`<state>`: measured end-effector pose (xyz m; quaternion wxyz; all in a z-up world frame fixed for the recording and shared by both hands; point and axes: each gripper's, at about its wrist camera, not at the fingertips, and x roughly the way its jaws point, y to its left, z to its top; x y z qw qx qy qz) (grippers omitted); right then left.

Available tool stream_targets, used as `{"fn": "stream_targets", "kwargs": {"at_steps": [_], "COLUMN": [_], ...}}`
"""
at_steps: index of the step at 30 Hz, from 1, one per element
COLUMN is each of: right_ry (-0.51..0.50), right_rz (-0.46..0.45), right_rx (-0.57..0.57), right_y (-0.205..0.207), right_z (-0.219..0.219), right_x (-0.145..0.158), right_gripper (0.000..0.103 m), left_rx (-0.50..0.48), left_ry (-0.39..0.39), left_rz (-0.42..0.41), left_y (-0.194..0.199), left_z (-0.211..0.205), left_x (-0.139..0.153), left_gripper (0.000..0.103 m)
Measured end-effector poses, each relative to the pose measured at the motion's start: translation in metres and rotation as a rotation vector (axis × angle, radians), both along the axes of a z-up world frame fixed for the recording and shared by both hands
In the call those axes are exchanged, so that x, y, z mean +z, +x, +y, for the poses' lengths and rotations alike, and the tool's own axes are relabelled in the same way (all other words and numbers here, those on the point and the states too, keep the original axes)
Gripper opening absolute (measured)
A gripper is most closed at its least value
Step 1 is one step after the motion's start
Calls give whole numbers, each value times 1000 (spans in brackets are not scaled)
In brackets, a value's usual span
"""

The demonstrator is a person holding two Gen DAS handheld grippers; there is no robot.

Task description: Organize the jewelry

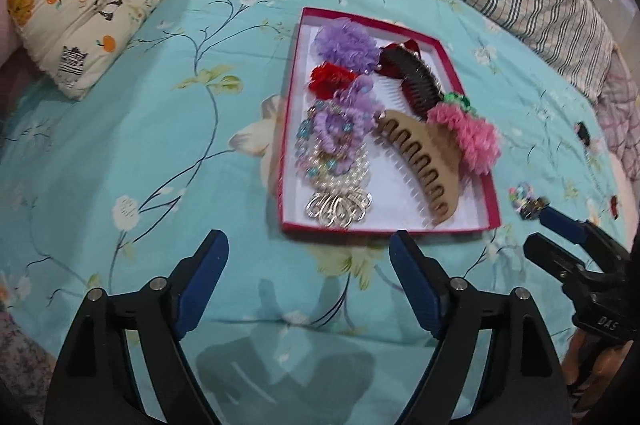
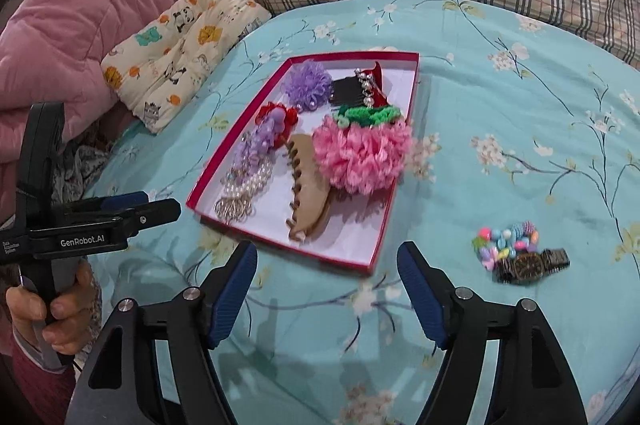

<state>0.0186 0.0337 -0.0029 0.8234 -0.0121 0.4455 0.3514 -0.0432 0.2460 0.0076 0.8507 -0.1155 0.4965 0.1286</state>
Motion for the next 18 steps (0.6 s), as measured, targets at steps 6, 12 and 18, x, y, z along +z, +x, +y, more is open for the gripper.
{"fn": "stream_targets", "kwargs": {"at_steps": [6, 12, 18], "right_ry": [-16, -40, -51], "right_rz": [0, 11, 29], "right_rx": [14, 17, -4], "right_y": [-19, -31, -38], "right_z": [2, 6, 6], "right_x": [-1, -4, -7], "right_gripper": [79, 80, 82], "left_rx": [5, -1, -4], "left_ry": [24, 39, 78], "left_rz": [19, 31, 32], "left_y": [-14, -23, -29], "left_z": [-5, -14, -19], "left_x": [-2, -1, 5], "left_gripper": [83, 84, 84]}}
